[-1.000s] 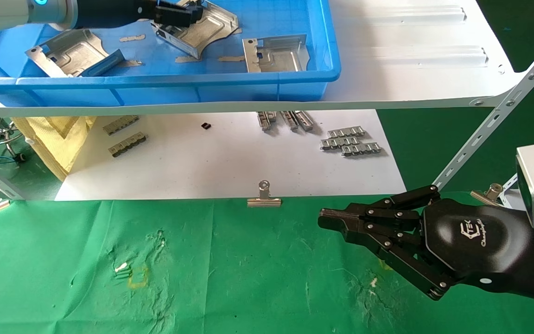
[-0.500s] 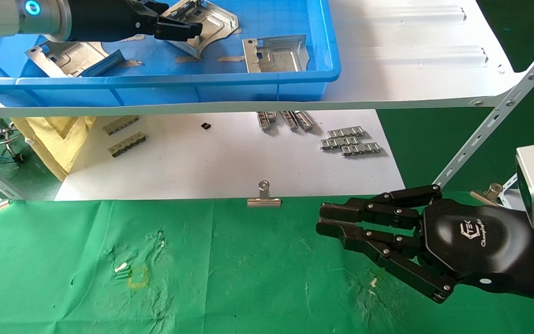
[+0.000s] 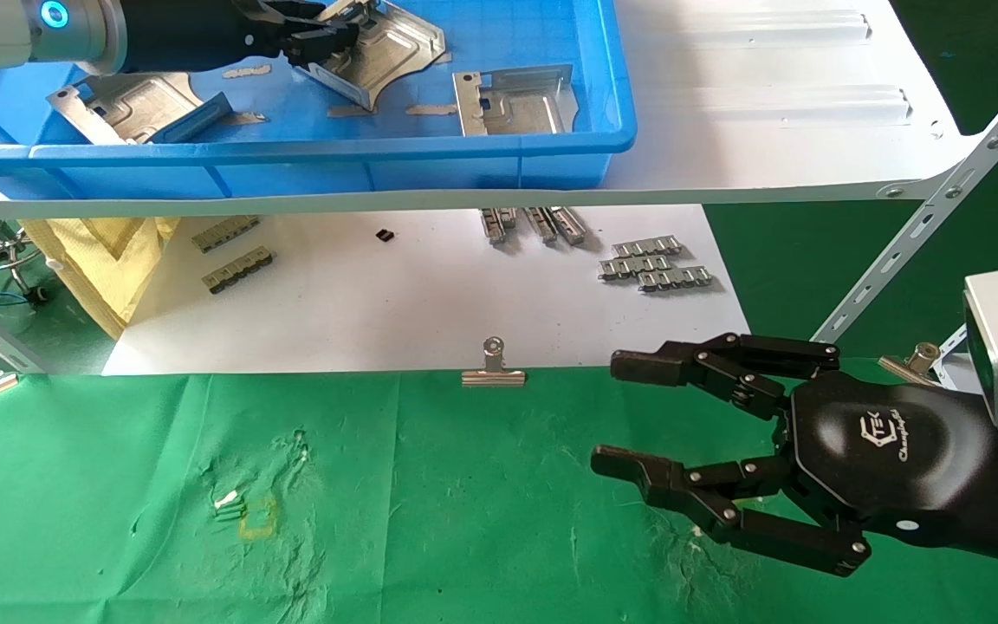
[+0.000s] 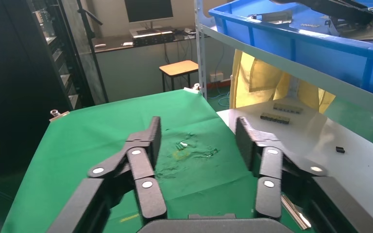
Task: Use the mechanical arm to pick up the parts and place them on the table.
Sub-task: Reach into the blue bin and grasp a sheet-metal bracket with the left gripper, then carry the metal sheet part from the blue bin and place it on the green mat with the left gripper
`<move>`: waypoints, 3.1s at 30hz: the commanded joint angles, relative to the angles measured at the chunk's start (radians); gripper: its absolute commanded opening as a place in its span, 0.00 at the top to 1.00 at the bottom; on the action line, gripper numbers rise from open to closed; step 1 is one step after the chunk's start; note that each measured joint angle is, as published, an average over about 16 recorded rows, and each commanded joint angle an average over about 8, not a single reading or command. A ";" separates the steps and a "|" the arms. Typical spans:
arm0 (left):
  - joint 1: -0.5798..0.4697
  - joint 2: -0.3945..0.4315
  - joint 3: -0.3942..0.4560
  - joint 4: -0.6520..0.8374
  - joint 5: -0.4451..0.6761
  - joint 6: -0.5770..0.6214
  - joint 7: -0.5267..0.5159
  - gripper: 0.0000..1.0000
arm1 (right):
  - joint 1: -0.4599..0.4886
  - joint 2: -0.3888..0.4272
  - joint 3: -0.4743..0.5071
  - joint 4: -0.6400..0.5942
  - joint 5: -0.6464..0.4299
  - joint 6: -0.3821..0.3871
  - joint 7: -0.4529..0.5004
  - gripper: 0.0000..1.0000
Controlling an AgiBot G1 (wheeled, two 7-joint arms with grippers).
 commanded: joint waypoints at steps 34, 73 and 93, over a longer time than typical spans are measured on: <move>0.234 -0.384 -0.087 -0.441 -0.407 0.735 0.297 1.00 | 0.000 0.000 0.000 0.000 0.000 0.000 0.000 0.00; 0.529 -0.488 0.201 -0.231 -0.353 0.640 0.980 0.00 | 0.000 0.000 0.000 0.000 0.000 0.000 0.000 0.00; 0.521 -0.474 0.192 -0.131 -0.452 0.716 0.818 0.00 | 0.000 0.000 0.000 0.000 0.000 0.000 0.000 0.00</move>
